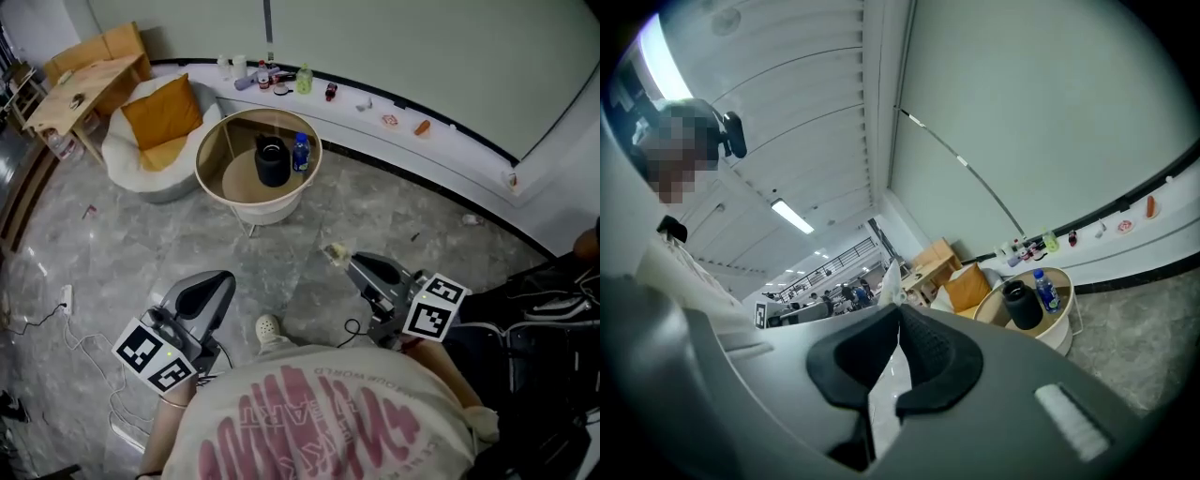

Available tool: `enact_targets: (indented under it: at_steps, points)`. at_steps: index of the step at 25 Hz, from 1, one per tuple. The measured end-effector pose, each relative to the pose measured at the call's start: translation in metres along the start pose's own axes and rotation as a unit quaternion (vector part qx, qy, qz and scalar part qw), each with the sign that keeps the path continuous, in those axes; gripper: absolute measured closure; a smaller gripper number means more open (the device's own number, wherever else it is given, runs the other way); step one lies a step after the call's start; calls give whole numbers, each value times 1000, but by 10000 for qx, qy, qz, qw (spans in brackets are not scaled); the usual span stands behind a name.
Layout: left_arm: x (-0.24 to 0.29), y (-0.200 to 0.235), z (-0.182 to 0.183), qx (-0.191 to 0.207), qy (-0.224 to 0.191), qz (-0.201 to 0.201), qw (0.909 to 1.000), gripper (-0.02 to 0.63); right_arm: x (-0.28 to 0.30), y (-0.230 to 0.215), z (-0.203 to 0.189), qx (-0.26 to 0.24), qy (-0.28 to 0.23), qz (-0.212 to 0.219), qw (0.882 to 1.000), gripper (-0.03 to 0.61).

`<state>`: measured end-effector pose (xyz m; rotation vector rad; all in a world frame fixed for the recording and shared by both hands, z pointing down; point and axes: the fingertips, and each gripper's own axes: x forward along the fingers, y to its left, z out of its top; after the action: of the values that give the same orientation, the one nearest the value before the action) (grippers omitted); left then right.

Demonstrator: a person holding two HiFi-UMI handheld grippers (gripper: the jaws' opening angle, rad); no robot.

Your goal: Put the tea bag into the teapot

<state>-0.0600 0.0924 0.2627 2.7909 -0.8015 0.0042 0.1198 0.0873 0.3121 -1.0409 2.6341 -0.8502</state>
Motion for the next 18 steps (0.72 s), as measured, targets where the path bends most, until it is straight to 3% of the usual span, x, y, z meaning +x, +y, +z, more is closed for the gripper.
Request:
enact_targets:
  at_steps: [11, 18]
  points:
    - [18, 115, 32, 24, 80, -507, 9987, 597, 106, -23, 17, 68, -167, -317, 9993, 568]
    - [29, 164, 38, -43, 81, -798, 9968, 597, 146, -36, 22, 58, -240, -574, 9980, 568]
